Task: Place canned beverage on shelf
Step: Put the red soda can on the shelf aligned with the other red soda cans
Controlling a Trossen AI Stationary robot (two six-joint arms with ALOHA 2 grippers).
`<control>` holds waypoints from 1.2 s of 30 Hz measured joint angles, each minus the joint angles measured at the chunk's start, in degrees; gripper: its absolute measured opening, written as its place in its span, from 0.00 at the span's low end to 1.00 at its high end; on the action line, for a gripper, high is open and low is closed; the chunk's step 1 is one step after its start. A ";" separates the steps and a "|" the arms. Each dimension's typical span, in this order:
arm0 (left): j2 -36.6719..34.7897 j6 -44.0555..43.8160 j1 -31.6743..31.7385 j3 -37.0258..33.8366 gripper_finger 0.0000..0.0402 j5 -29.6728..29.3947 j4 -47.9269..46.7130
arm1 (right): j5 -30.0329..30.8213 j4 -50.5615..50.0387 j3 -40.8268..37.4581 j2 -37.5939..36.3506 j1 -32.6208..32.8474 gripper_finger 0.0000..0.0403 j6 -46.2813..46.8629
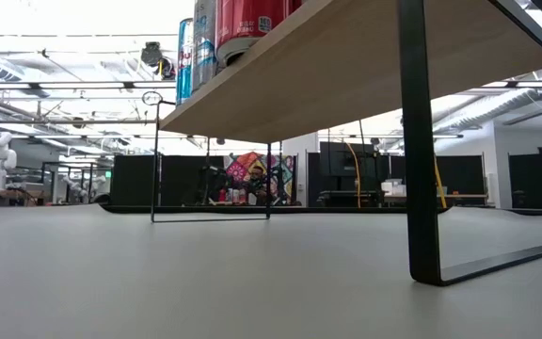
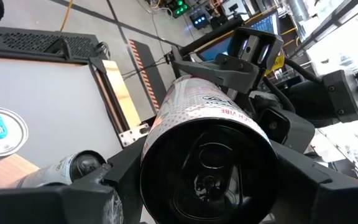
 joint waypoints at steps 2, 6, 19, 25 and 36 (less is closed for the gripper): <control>0.00 0.02 0.00 0.00 0.61 0.24 -0.03 | 0.00 0.05 0.00 0.00 0.00 0.54 0.00; 0.00 0.11 0.00 0.00 0.61 0.49 -0.11 | -0.24 -0.06 0.00 0.00 0.00 0.63 0.01; 0.00 -0.11 0.00 0.00 0.61 0.70 0.35 | -0.33 2.83 -0.02 0.02 0.02 0.66 -0.40; -0.04 -0.06 0.02 0.00 0.62 0.32 0.41 | -0.22 2.93 -0.02 0.02 0.04 0.53 -0.51; -0.22 8.37 0.04 0.00 0.85 -3.20 4.53 | -0.28 3.39 -0.02 0.04 0.02 0.58 6.69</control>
